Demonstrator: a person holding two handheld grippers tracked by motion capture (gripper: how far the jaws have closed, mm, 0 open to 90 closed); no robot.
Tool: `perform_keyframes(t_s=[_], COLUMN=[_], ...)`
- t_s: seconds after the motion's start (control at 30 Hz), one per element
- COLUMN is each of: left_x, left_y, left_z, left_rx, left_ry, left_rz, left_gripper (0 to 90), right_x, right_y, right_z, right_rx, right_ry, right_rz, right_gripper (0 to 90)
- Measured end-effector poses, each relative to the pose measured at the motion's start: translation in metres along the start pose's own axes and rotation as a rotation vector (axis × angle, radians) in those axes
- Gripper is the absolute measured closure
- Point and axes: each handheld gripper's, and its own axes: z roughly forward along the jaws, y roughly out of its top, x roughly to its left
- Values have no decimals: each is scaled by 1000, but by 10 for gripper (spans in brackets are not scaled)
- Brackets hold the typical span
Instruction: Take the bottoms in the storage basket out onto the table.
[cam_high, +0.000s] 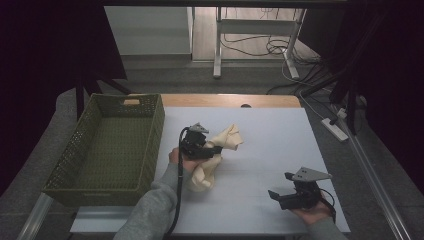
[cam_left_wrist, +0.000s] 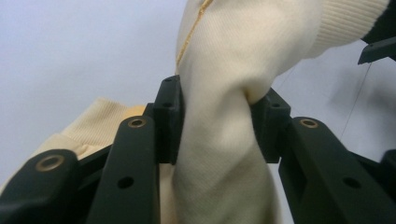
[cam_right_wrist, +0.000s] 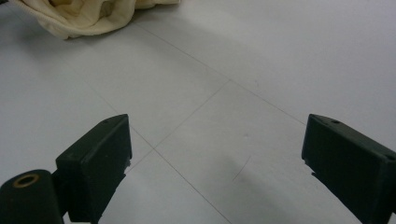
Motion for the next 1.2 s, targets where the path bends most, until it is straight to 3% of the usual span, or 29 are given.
perform_keyframes(t_s=[0.37, 0.53, 0.7, 1.2], left_x=[-1, -3, -8, -21], left_y=[1, 2, 5, 4], left_z=[-1, -8, -21, -70], left_rx=[11, -27, -41, -100], left_ry=[-6, 14, 44, 62], left_rz=[19, 5, 29, 88], left_gripper=[409, 293, 194, 183], right_x=[0, 0, 0, 0], right_y=[0, 0, 0, 0], right_z=[0, 0, 0, 0], right_rx=[0, 2, 2, -1], right_ry=[1, 1, 2, -1], right_rz=[0, -1, 1, 2], right_gripper=[88, 88, 88, 88])
